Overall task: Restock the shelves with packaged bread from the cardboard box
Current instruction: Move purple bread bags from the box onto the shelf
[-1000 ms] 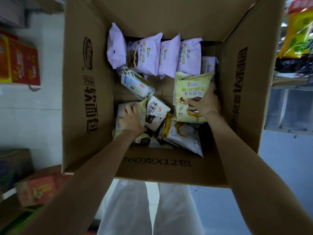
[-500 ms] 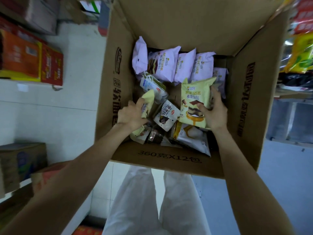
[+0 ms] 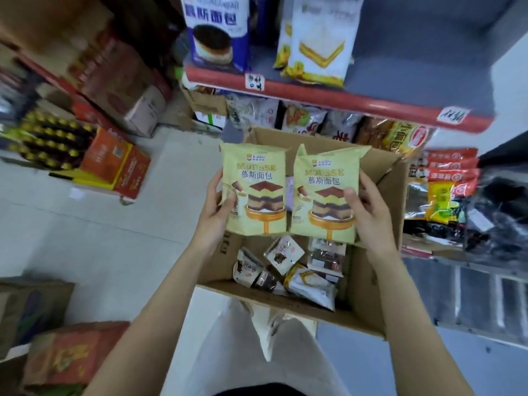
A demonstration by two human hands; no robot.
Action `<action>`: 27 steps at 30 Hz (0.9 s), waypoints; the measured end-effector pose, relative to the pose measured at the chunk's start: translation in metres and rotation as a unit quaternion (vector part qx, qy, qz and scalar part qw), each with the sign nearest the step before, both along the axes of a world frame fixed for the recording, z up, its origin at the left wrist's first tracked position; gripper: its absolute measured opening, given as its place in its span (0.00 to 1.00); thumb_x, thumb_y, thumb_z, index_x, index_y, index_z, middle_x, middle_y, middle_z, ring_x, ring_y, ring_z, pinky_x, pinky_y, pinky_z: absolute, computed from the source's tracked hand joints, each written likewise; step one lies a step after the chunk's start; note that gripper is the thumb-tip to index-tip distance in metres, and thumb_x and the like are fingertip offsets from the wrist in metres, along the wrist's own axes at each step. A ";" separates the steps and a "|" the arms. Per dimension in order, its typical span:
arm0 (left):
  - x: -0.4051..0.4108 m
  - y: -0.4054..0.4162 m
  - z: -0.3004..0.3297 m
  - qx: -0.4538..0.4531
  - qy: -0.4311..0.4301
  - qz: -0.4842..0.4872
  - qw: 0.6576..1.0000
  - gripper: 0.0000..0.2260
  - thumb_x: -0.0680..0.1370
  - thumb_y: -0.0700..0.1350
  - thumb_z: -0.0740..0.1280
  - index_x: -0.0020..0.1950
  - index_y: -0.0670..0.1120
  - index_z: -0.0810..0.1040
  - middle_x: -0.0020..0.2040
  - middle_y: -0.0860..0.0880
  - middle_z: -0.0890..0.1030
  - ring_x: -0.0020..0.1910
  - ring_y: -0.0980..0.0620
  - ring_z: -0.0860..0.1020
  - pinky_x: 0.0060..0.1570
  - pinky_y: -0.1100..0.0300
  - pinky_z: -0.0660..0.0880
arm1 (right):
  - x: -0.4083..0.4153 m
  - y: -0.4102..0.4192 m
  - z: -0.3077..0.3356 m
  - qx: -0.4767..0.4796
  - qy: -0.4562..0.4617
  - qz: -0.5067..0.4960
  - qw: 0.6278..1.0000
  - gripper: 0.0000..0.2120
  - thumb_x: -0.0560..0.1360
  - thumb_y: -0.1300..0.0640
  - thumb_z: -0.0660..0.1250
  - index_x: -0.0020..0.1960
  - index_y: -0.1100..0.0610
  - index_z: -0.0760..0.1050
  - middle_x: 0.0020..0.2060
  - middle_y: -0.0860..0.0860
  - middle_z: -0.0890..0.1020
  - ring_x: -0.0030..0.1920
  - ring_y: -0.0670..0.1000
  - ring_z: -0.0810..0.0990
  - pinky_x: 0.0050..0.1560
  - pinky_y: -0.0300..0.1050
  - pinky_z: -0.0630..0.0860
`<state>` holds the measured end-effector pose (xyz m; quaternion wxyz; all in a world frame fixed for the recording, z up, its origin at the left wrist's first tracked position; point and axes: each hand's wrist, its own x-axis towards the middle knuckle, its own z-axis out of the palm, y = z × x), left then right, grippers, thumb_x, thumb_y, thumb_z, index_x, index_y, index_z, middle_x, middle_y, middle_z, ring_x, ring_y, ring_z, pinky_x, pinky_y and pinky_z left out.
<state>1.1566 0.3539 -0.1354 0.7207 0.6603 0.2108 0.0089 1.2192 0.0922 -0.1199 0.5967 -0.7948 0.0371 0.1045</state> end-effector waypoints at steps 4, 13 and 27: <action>0.020 0.019 0.054 0.114 -0.079 -0.001 0.990 0.19 0.82 0.43 0.57 0.70 0.57 0.61 0.61 0.49 0.77 0.54 0.58 0.80 0.46 0.62 0.78 | 0.024 0.018 0.064 0.017 -0.058 0.041 0.997 0.20 0.78 0.50 0.62 0.70 0.44 0.66 0.54 0.35 0.79 0.48 0.32 0.79 0.51 0.34 0.75; 0.100 0.107 0.204 0.262 -0.288 0.060 0.919 0.21 0.81 0.52 0.58 0.73 0.55 0.59 0.54 0.53 0.77 0.50 0.62 0.78 0.49 0.51 0.78 | 0.093 0.101 0.205 0.051 -0.208 0.057 0.975 0.14 0.77 0.46 0.60 0.62 0.36 0.69 0.52 0.40 0.80 0.43 0.40 0.81 0.51 0.46 0.76; 0.281 0.211 0.392 0.266 -0.388 -0.056 0.881 0.32 0.80 0.38 0.61 0.76 0.55 0.46 0.52 0.53 0.75 0.51 0.60 0.76 0.50 0.65 0.77 | 0.207 0.231 0.353 0.195 -0.353 -0.063 0.913 0.14 0.79 0.57 0.62 0.56 0.38 0.69 0.52 0.50 0.82 0.47 0.52 0.82 0.48 0.50 0.79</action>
